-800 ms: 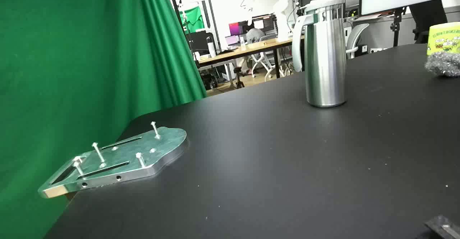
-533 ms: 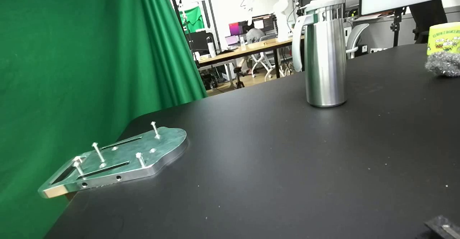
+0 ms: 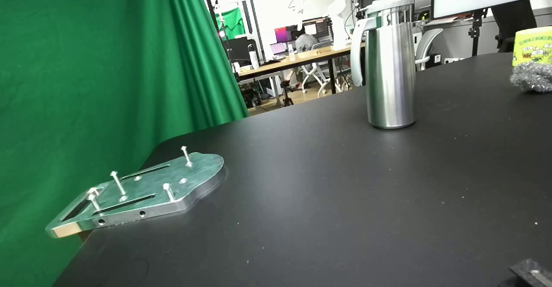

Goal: Press down on the top of the silver flask

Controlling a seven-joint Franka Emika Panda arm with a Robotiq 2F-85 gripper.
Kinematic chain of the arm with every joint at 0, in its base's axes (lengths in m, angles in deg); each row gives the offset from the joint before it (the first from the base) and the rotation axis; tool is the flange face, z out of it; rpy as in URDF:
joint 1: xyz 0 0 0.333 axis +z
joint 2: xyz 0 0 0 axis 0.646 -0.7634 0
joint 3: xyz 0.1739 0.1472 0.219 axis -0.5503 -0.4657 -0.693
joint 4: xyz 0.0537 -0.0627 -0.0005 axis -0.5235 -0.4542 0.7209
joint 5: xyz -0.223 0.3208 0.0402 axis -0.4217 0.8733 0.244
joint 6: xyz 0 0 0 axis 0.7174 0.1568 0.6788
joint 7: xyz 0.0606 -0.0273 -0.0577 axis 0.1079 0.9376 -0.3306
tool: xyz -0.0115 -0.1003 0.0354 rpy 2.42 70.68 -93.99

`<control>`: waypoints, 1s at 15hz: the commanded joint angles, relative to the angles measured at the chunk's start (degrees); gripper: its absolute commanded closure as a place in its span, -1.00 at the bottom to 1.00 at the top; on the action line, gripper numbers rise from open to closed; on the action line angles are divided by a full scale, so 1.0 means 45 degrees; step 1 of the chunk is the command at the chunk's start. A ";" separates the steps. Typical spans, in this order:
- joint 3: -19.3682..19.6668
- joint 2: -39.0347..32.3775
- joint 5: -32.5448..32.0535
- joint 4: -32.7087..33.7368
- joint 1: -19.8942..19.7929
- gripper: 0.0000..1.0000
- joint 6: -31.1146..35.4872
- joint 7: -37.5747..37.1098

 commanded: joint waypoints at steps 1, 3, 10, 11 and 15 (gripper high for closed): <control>-0.0597 -0.0674 -0.0394 0.0772 -0.0085 -1.00 0.0122 0.0039; -0.0922 -0.1120 -0.0630 0.1188 -0.0001 -0.46 0.0330 0.0002; -0.1992 -0.2964 -0.1043 0.2926 0.0262 0.50 0.0689 -0.0179; -0.2131 -0.3172 -0.1083 0.3145 0.0310 0.66 0.0703 -0.0170; -0.2629 -0.3755 -0.1423 0.3761 0.0510 1.00 0.0888 -0.0134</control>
